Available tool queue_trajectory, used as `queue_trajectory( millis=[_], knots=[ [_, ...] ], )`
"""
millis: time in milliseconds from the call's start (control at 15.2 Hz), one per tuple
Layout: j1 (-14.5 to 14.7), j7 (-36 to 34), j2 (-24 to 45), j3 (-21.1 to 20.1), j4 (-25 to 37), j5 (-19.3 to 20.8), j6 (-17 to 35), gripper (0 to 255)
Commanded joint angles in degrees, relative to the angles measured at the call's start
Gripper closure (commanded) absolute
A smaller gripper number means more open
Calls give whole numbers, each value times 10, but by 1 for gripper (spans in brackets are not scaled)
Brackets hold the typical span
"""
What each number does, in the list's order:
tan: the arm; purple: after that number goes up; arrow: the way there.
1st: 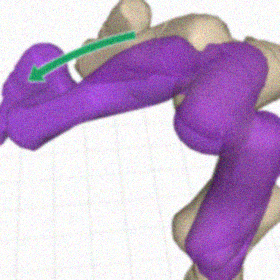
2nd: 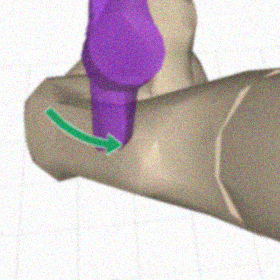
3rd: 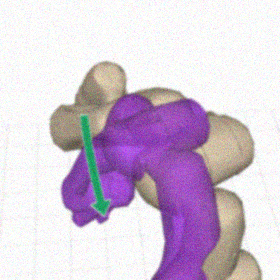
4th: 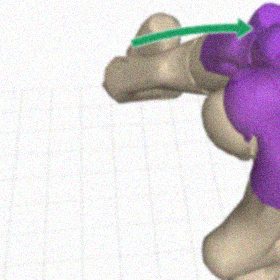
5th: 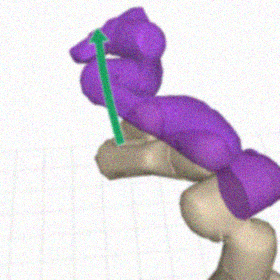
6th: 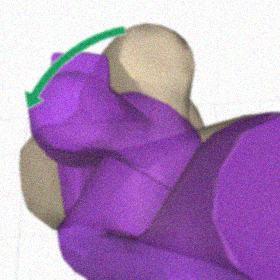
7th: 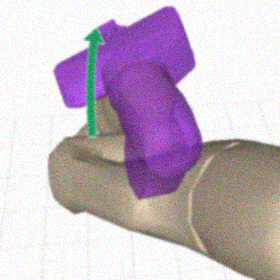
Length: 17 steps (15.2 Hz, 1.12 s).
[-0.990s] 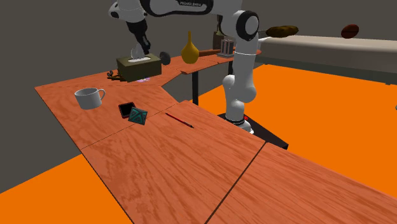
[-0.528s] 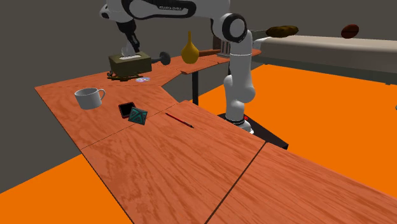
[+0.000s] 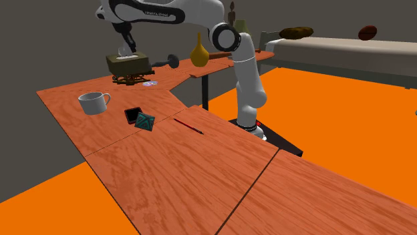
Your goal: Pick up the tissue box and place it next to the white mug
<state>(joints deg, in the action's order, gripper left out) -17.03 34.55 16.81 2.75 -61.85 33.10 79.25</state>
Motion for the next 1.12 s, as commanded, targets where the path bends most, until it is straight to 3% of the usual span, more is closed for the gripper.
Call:
queue_trajectory(
  millis=[0, 1056],
  knots=[
    [-8, 8, 19, 3, 17, -2, 8, 255],
    [-15, -65, -38, 1, -184, -4, 133, 255]
  ],
)
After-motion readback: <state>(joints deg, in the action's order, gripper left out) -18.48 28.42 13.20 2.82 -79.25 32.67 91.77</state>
